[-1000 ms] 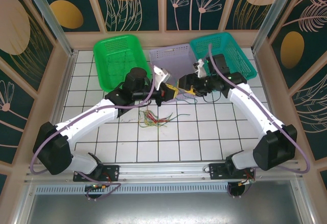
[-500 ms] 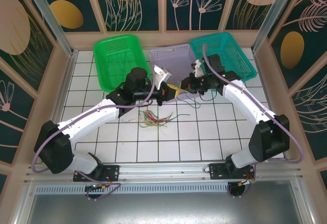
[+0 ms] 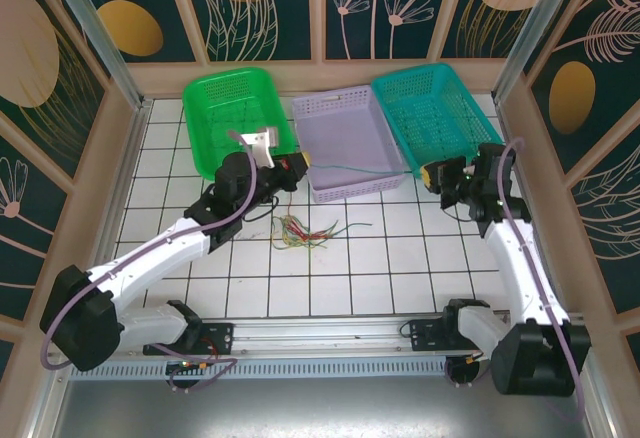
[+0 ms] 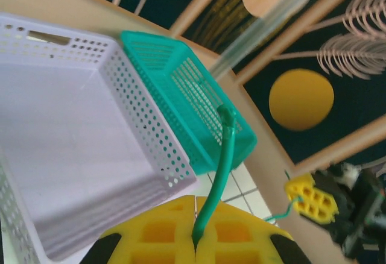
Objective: Untangle the cables
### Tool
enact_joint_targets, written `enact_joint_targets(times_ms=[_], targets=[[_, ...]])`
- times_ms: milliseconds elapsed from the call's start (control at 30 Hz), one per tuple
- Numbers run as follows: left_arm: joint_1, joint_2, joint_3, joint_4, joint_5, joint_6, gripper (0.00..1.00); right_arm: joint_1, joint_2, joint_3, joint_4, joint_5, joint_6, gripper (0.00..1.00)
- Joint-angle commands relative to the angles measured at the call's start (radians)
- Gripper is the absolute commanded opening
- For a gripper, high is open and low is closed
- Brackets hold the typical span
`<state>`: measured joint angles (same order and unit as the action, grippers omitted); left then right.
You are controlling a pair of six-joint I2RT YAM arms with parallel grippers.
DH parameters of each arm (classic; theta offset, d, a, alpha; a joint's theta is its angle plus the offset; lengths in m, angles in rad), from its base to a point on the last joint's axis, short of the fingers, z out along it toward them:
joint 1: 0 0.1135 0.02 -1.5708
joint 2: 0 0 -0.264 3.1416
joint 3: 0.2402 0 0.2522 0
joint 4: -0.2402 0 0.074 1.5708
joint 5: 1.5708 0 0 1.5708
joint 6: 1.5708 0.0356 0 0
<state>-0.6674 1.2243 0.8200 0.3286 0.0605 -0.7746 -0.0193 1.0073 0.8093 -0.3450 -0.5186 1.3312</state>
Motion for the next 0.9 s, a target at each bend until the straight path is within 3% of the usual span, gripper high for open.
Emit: enact_joint_targets(times_ms=[0,100,200,333,433,533,667,867], targets=[[0.079,-0.055,-0.03,0.136,-0.23,-0.184,0.0,-0.018,0.029,-0.055,0.024,0.097,0.232,0.0],[0.097,-0.019,0.006,0.169,-0.169,-0.185,0.0,0.05,0.113,0.009,-0.002,0.025,0.169,0.0],[0.112,-0.001,0.069,0.125,-0.13,-0.097,0.0,0.105,0.151,0.092,-0.104,0.026,0.062,0.04],[0.18,-0.007,0.181,-0.029,-0.053,0.043,0.0,0.095,0.112,0.146,-0.183,0.107,-0.097,0.43],[0.248,-0.003,0.277,-0.179,-0.016,0.133,0.0,0.074,0.082,0.193,-0.199,0.144,-0.204,0.6],[0.304,0.007,0.356,-0.267,-0.053,0.2,0.0,0.07,0.093,0.263,-0.214,0.161,-0.305,0.61],[0.331,0.031,0.441,-0.356,-0.305,0.228,0.0,0.079,0.13,0.305,-0.193,0.123,-0.37,0.61],[0.399,0.066,0.398,-0.25,-0.352,0.141,0.0,0.115,0.155,0.3,-0.138,0.088,-0.383,0.6]])
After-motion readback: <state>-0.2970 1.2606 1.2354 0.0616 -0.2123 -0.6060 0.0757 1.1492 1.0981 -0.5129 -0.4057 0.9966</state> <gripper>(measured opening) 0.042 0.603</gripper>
